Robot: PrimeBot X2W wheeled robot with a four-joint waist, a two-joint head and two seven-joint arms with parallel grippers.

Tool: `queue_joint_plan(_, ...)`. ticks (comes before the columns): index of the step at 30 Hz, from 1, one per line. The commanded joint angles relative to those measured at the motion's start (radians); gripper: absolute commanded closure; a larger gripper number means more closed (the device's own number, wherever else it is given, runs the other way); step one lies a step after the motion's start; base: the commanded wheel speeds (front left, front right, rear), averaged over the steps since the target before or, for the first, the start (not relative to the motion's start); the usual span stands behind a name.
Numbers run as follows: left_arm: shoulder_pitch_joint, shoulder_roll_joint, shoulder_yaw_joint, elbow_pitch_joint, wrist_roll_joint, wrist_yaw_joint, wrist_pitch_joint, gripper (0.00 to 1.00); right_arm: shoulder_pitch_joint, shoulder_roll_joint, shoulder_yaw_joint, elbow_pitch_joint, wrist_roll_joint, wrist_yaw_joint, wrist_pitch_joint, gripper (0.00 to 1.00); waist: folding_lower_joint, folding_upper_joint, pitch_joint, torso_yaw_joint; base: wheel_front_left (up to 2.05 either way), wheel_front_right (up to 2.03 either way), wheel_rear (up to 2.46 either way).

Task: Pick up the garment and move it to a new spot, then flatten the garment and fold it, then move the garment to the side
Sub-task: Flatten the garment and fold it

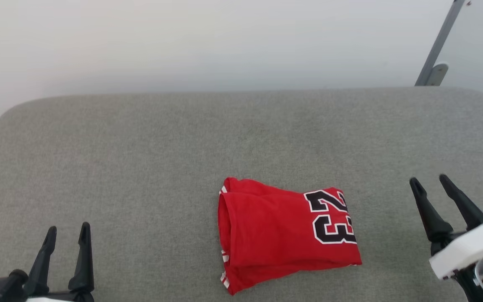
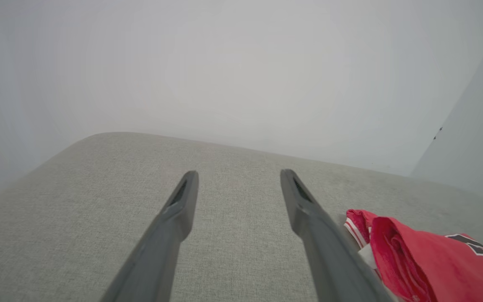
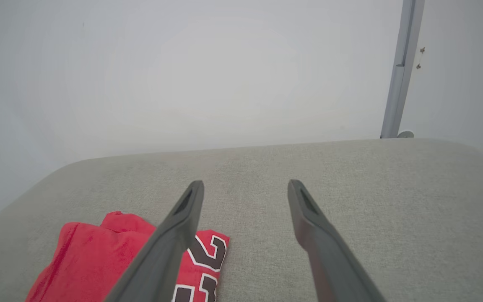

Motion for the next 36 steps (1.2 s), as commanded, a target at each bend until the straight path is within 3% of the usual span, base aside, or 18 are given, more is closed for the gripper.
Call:
queue_joint_plan(1,0.010,0.001,0.007,-0.004,0.018,-0.003,-0.005,0.00,0.003,-0.008,0.004,0.003,-0.007,0.000,-0.016,0.00,0.0000,0.0000,-0.010,-0.006,0.00,0.00,0.00)
queue_joint_plan(5,0.043,-0.016,0.023,-0.010,0.029,-0.003,-0.005,0.00,0.038,0.001,0.025,0.079,-0.033,0.000,-0.149,0.00,0.0000,0.0000,-0.033,-0.012,0.00,0.00,0.00)
queue_joint_plan(14,0.078,-0.036,0.032,-0.011,0.071,-0.003,-0.005,0.00,0.077,0.006,0.040,0.161,-0.042,0.000,-0.275,0.00,0.0000,0.0000,-0.058,-0.009,0.00,0.00,0.00)
queue_joint_plan(36,0.059,-0.076,-0.002,0.031,0.094,-0.003,-0.005,0.00,0.158,0.062,0.001,0.137,-0.050,0.000,-0.306,0.00,0.0000,0.0000,-0.064,-0.002,0.00,0.00,0.00)
